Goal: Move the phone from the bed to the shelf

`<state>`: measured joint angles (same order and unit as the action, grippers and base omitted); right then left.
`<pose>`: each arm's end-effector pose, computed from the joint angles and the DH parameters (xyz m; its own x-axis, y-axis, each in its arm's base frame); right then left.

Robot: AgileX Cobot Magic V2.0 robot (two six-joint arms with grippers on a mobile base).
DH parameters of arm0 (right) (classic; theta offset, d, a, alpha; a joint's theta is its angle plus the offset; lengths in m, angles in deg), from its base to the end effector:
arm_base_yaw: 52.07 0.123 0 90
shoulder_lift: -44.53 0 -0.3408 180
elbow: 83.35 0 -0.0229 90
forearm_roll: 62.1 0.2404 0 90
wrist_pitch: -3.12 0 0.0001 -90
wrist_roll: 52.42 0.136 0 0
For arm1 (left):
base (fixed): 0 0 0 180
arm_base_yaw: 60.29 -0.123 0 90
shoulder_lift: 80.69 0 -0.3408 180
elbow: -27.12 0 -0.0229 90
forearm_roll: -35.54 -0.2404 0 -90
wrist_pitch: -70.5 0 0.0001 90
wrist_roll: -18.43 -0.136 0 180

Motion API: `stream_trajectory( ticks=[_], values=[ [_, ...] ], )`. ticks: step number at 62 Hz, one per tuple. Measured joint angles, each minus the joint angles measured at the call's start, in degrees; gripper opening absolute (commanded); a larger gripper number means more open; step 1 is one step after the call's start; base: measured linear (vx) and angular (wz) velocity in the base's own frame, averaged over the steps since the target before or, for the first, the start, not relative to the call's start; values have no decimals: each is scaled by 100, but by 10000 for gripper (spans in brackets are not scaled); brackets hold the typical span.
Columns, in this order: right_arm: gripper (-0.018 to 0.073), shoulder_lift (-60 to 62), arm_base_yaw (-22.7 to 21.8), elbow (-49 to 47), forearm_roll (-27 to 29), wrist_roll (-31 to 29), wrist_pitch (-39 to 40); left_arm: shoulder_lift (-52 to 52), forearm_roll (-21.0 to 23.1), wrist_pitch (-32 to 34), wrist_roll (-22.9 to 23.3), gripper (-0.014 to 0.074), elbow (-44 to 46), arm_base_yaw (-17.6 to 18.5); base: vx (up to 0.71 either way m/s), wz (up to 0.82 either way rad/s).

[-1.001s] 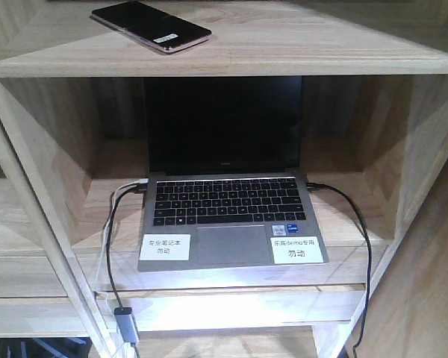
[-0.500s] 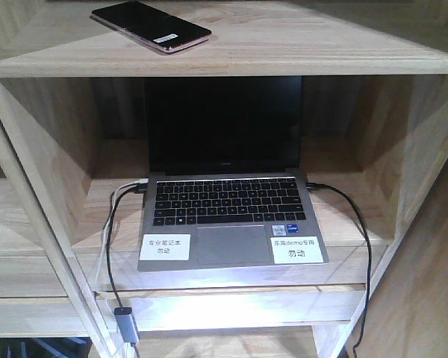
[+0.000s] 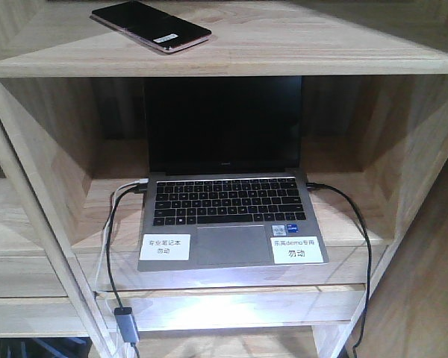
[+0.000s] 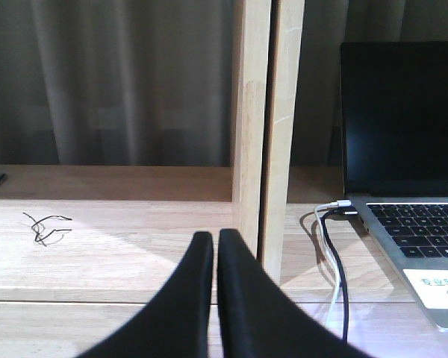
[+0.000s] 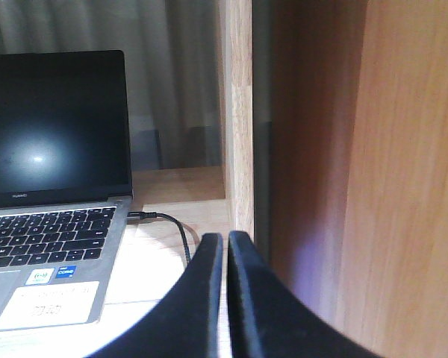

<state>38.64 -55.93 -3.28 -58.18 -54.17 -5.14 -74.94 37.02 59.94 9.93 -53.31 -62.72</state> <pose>0.0348 -0.0010 0.1877 -0.0709 0.0420 -0.9966 0.0602 0.9975 0.0378 0.0343 0.0008 0.1800 -0.1209 0.1176 -0.9857 -0.0230 0.9924 0.1213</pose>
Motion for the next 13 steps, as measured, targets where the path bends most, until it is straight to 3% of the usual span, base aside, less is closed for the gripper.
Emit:
stream_trajectory(
  ticks=[13],
  values=[
    [-6,0,0,0,0,0,0,0,0,0,0,1,0,0,0,0]
  ],
)
